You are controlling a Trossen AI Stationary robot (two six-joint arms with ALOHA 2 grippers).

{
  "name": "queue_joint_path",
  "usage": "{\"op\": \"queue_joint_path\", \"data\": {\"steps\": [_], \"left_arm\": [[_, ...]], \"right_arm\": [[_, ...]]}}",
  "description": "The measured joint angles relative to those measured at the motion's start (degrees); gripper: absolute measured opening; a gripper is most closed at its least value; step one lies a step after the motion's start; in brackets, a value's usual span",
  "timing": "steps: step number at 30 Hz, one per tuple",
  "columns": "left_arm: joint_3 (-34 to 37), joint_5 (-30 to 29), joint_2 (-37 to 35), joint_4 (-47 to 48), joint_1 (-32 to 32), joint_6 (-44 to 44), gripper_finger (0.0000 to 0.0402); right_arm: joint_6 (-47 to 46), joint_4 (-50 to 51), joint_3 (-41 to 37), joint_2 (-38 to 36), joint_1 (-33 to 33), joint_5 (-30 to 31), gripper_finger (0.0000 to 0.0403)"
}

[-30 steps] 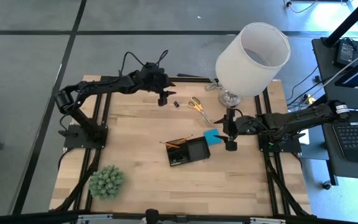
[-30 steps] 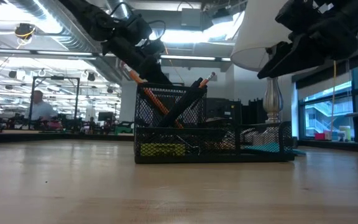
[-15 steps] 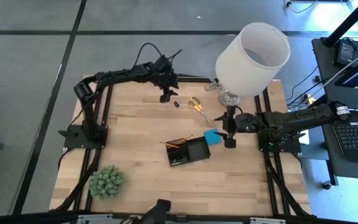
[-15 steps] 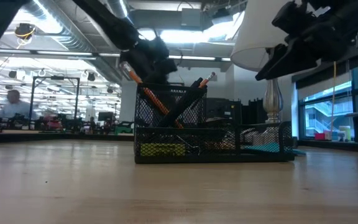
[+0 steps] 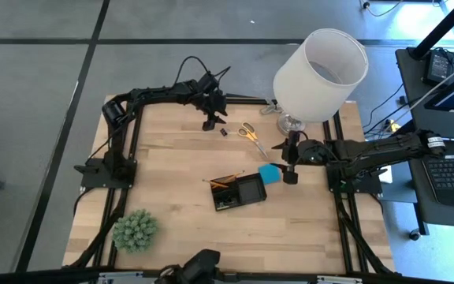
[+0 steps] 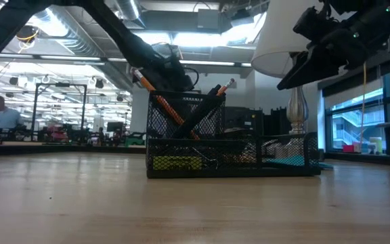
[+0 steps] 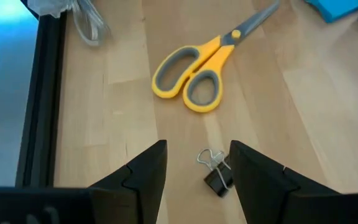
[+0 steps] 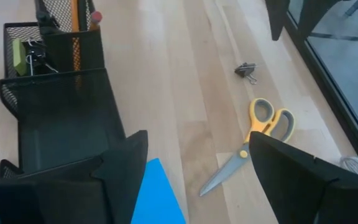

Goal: Pick and place office supplies into organizer
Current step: Put the black binder clip into the desk organizer

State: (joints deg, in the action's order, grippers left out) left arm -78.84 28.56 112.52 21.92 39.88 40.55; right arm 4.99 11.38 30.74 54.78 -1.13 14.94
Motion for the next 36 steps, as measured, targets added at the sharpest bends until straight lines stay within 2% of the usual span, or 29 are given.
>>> {"op": "queue_joint_path", "data": {"steps": [8, 21, 26, 29, 36], "left_arm": [[0.01, 0.07, 2.94, -2.88, 0.0, -0.19, 0.0168], [0.01, 0.13, 3.27, -2.83, -0.02, -1.39, 0.0168], [0.01, 3.61, 4.38, -3.08, -0.16, -2.53, 0.0168], [0.01, 1.03, 6.2, -3.51, -0.58, -2.73, 0.0168], [0.06, 2.08, 7.94, -3.47, -0.35, -3.06, 0.0168]], "right_arm": [[0.0, -0.04, 0.0, 0.02, 0.28, 0.0, 0.0281], [0.01, -0.04, 0.0, 0.02, 0.27, 0.0, 0.0281], [0.01, -0.04, 0.0, 0.02, 0.26, 0.0, 0.0281], [0.02, 0.0, 0.0, 0.02, 0.24, 0.0, 0.0281], [0.0, 0.31, 0.0, 0.02, 0.24, 0.0, 0.0281]]}}
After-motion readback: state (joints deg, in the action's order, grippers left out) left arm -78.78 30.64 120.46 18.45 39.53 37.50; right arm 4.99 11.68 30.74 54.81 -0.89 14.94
